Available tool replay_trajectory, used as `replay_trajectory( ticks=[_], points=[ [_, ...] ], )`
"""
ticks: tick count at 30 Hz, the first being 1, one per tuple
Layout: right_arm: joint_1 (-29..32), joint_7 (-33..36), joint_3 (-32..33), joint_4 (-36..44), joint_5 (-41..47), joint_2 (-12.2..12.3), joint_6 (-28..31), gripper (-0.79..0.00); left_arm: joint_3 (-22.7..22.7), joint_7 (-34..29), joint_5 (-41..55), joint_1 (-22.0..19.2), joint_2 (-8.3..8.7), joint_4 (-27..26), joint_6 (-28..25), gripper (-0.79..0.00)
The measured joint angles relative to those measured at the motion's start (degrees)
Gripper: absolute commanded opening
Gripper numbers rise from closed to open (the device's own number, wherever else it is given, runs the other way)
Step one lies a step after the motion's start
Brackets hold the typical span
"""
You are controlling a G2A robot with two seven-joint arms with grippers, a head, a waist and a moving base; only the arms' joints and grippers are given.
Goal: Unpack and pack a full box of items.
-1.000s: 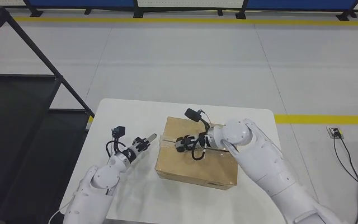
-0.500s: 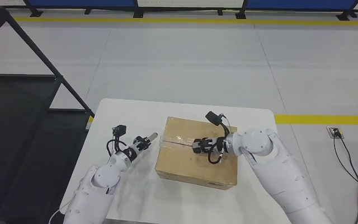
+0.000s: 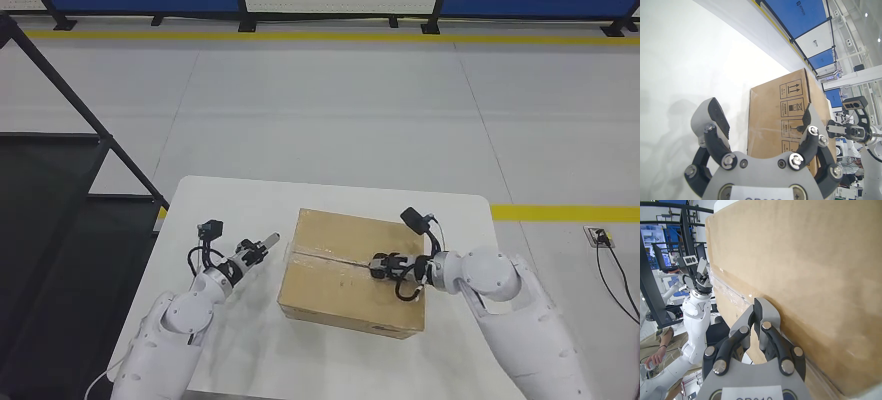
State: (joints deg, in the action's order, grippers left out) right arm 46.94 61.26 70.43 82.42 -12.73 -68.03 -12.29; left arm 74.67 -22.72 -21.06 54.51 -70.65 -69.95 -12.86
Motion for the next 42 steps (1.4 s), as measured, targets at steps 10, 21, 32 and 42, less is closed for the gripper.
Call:
replay_trajectory(
  ticks=[10, 21, 32, 42],
  points=[
    [5.37, -0.75, 4.41, 5.17, -0.08, 1.45, -0.87, -0.785, 0.43, 0.35, 0.21, 0.30, 0.10, -0.32, 0.15, 0.000],
    [10.58, -2.14, 8.76, 9.81, 0.33, 2.75, -1.50, -0.785, 0.55, 0.66, 0.36, 0.49, 0.14, -0.41, -0.03, 0.000],
    [14.95, -3.28, 13.10, 12.77, 1.63, 3.87, -1.71, -0.785, 0.99, 0.80, 0.62, 0.43, 0.24, -0.57, -0.16, 0.000],
    [23.65, -13.57, 24.89, 15.08, 13.44, 4.51, 11.10, -0.785, 3.74, 3.04, 1.27, 0.98, 0.66, -2.45, 0.75, 0.000]
  ],
)
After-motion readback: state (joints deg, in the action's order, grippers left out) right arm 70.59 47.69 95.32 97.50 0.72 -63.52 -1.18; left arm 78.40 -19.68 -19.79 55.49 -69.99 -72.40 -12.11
